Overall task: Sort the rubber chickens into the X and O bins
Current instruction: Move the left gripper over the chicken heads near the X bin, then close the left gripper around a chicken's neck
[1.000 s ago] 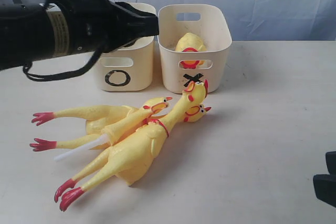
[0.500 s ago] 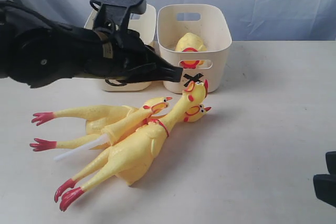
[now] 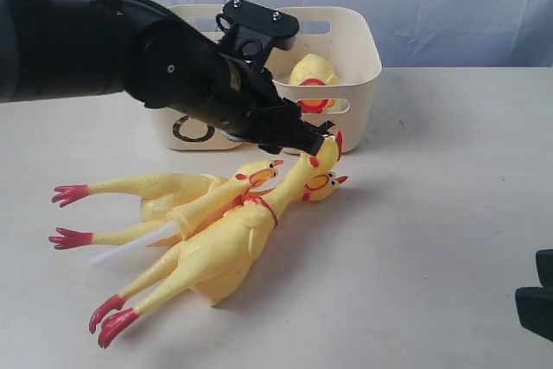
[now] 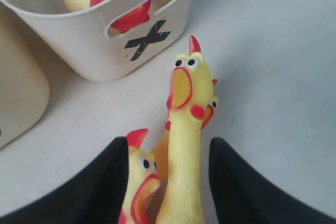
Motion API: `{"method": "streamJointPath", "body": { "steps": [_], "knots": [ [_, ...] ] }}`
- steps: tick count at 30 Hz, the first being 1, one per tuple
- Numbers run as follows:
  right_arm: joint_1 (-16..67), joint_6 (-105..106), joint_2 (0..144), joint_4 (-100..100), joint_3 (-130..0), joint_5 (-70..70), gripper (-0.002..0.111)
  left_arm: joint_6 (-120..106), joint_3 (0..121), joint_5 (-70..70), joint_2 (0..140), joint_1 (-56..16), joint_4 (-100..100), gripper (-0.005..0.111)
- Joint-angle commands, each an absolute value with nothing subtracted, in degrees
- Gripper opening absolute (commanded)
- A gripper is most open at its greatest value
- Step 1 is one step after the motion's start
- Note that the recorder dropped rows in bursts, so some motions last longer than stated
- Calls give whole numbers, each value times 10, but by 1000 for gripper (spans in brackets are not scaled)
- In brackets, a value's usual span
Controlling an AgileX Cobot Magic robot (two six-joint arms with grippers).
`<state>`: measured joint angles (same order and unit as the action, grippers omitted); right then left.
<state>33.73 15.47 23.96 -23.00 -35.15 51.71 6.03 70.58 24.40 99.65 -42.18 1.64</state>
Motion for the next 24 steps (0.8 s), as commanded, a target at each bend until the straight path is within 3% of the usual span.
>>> {"method": "streamJointPath", "body": {
  "steps": [1, 7, 24],
  "knots": [
    [338, 154, 236, -229, -348, 513, 35, -24, 744, 286, 1030, -425, -60, 47],
    [338, 154, 236, -229, -348, 513, 35, -96, 802, 403, 1093, -425, -140, 47],
    [338, 154, 236, -229, -348, 513, 35, -98, 823, 373, 1130, -425, -129, 47]
  ]
}}
